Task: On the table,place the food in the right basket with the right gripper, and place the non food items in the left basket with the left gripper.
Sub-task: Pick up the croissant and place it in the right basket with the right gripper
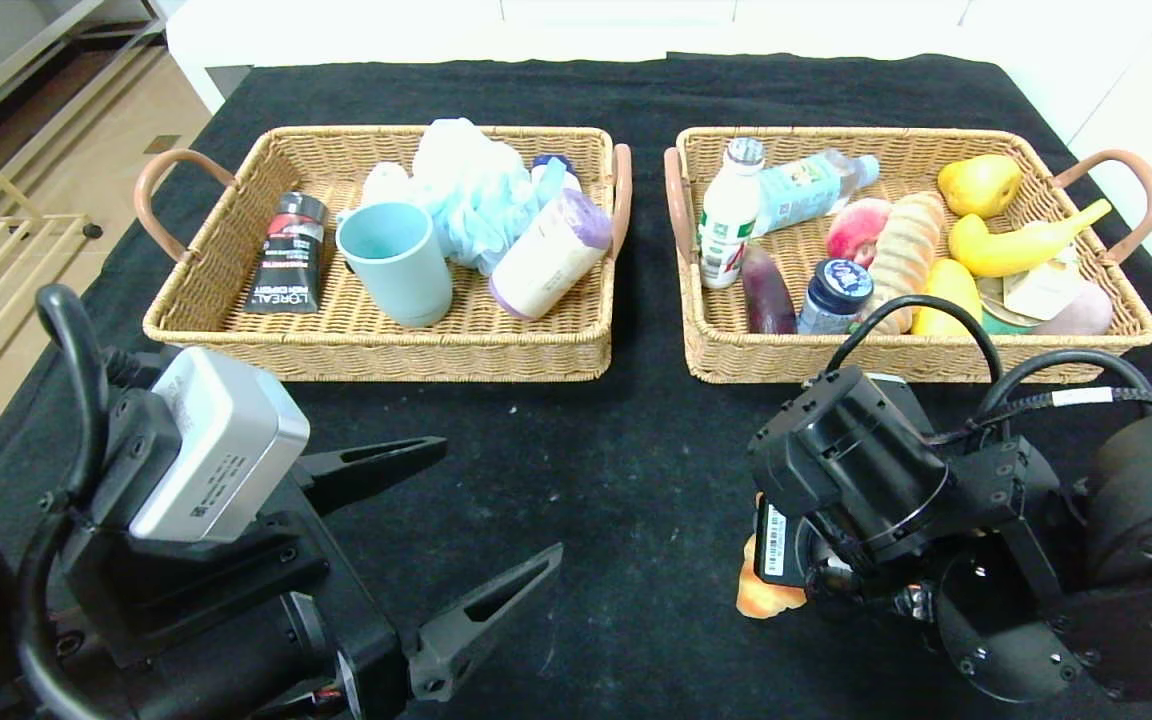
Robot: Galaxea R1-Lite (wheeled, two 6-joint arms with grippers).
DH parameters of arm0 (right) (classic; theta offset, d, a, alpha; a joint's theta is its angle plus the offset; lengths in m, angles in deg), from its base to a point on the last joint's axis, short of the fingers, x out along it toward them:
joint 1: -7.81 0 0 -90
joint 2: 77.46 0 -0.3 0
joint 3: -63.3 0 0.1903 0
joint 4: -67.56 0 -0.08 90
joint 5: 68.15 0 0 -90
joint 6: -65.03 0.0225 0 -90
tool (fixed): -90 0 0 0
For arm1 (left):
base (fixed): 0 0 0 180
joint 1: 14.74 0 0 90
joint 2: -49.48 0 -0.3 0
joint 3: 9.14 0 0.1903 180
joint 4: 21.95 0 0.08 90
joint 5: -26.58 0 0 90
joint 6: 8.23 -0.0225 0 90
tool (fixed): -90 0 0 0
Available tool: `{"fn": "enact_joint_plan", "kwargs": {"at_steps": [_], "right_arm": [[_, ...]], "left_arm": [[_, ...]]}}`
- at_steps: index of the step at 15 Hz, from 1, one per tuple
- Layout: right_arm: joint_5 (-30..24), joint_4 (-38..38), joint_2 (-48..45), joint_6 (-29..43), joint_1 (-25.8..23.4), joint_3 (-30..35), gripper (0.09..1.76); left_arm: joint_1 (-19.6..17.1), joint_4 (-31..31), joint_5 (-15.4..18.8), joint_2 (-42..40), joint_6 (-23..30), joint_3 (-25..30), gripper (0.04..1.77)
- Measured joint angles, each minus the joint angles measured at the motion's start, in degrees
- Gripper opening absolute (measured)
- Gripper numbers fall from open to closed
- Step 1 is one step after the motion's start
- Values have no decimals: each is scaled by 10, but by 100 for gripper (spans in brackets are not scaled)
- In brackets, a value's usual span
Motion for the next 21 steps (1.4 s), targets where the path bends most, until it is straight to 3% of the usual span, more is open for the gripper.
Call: {"fn": "enact_joint_plan", "kwargs": {"at_steps": [3,15,21], "right_arm": [[1,0,2,0,0,3,83],[25,13,-9,-10,5,9,83],[31,37,-66,-80,7,-14,83]], "left_arm": [[0,0,0,0,0,1,172],[1,0,0,0,0,1,172],[1,0,0,0,0,1,172]]}}
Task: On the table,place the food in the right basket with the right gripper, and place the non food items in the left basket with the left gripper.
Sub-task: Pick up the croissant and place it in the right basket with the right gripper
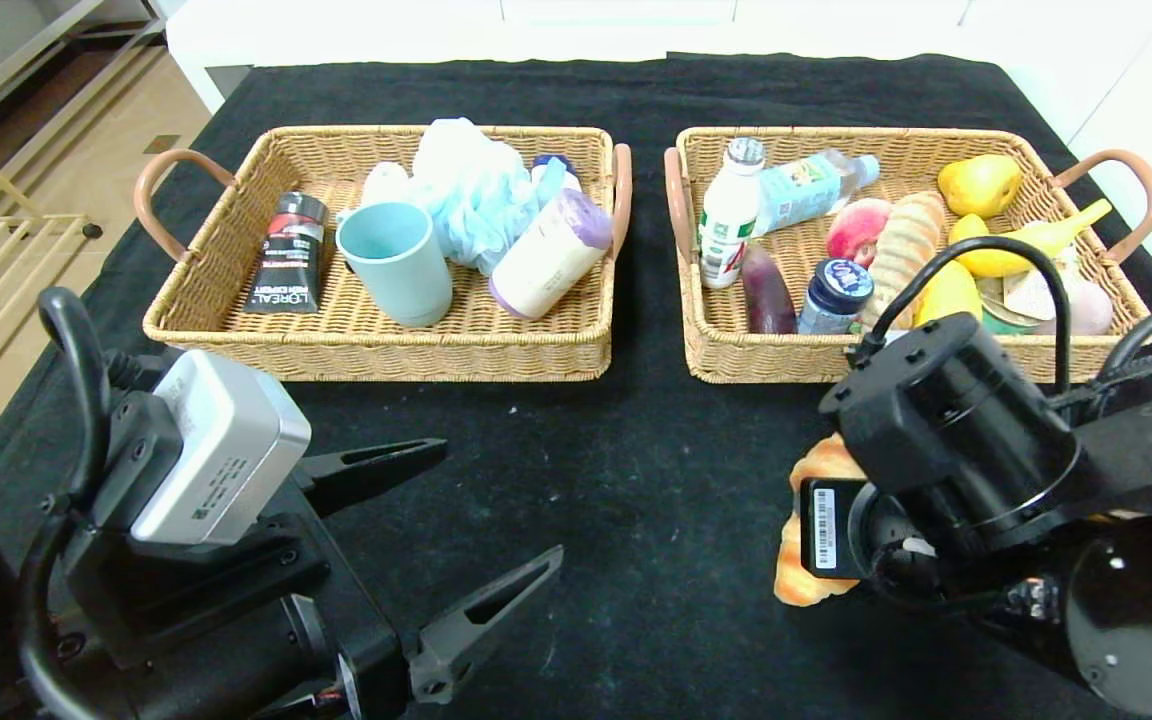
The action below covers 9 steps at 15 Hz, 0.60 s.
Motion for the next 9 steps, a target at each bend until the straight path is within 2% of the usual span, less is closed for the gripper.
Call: {"fn": "enact_joint_plan", "kwargs": {"at_steps": [3,9], "right_arm": [[12,-2,-23,-57,-15,-41,83],[14,-18,-28,-165,-78,-160,83]], "left_arm": [[0,0,0,0,1,-1,172],[-1,0,0,0,1,-1,172]]}}
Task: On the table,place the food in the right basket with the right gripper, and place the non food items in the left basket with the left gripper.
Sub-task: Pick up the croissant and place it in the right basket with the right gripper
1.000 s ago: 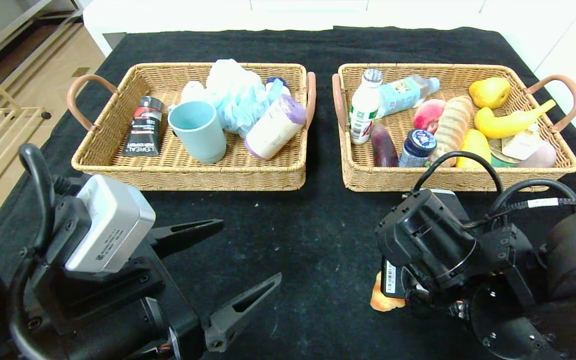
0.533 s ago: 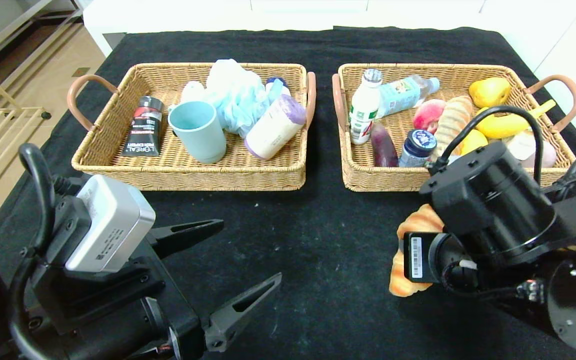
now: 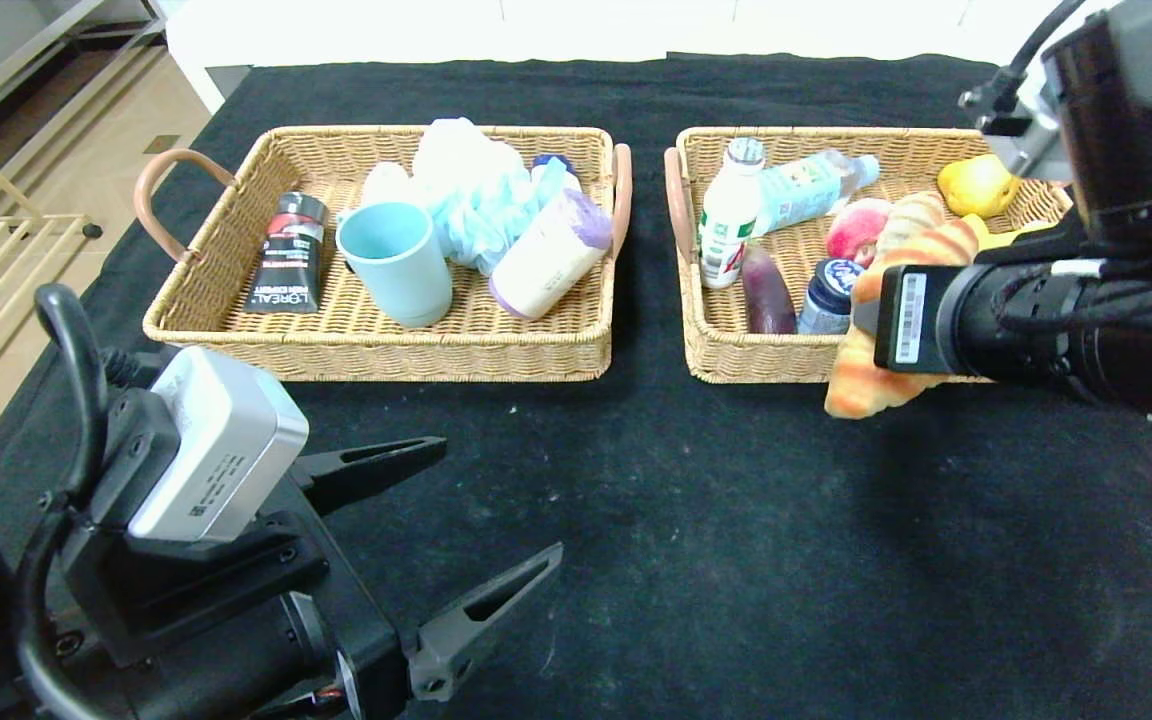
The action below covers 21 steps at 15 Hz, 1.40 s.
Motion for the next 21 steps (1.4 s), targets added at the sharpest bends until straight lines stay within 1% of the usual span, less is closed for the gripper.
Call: {"fn": "enact_joint_plan", "kwargs": {"at_steps": [2,4,9,13,15,17,21], "right_arm": [[-1,-38,13,-44,-26,-39,83],[-2,-90,29,-77,-43,-54,83],[-2,-203,68,-139,-69,-59,83],[-4,-312,101,-180,-94,-58,83],[-5,-343,117,-187,-100,-56,83],[-5,-355,129,-190,-104,-56,83],[-5,-401,145,-197,-109,-55,85]], "left_arm": [[0,0,0,-1,-1,0,172],[1,0,0,-3,-1,0,172],[1,0,0,-7,0,-1,172],[1,0,1,-6,1,-1,172],[1,0,1,-6,2,-1,172],[1,0,1,-6,2,-1,172],[1,0,1,-6,1,-1,172]]}}
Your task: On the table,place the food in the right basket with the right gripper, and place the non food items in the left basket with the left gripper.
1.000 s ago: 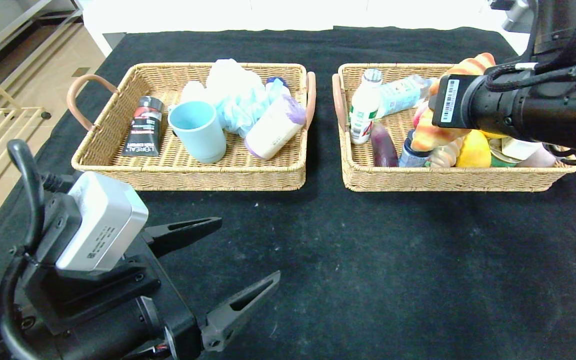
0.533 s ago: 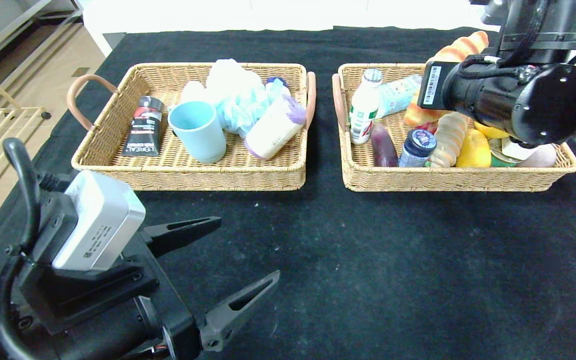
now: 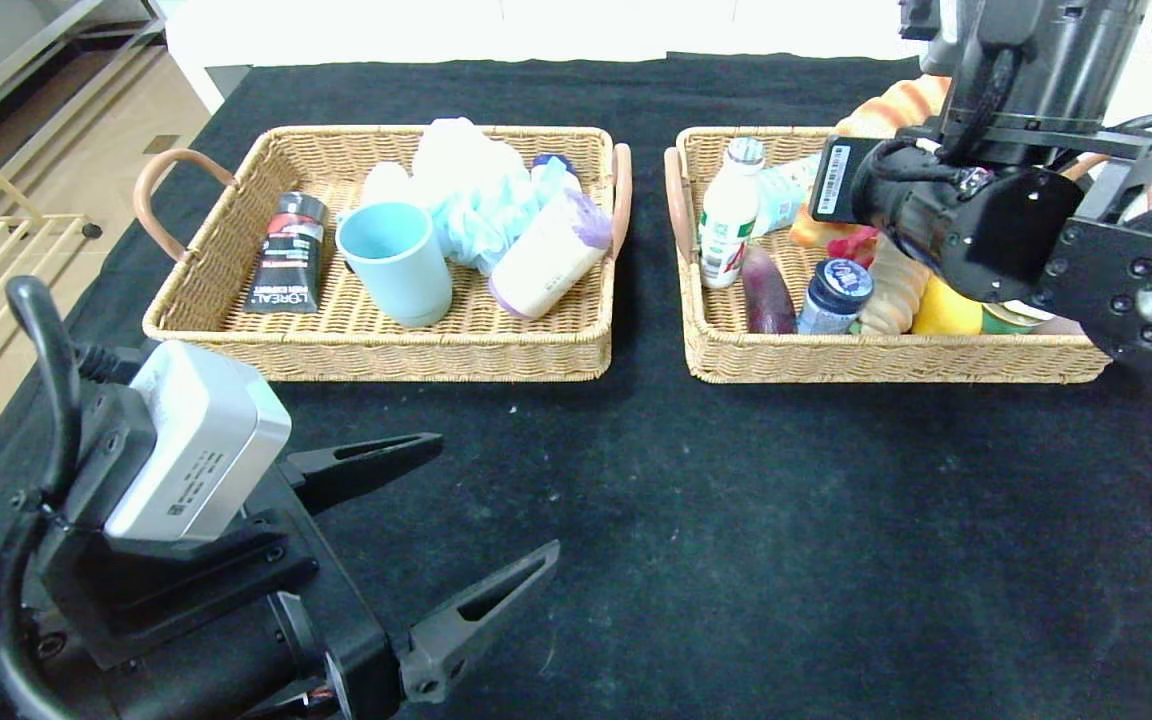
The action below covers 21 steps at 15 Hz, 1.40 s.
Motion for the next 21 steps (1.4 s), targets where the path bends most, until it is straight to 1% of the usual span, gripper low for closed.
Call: {"fn": "enact_joint_plan", "kwargs": {"at_steps": [1,4,7,10,13,21], "right_arm": [[0,-3,2,-2,-1,1,97],[0,-5,4,-7,0,8,123],[0,-6,4,-7,0,10,139],[0,-5,3,-9,0,12,149],[0,-6,3,-9,0,13,156],[0,-5,-2,-9,1,19,165]], "left_arm": [[0,0,0,0,0,0,172],[0,0,0,0,0,0,172],[0,0,0,0,0,0,172],[0,0,0,0,0,0,172],[0,0,0,0,0,0,172],[0,0,0,0,1,1,172]]}}
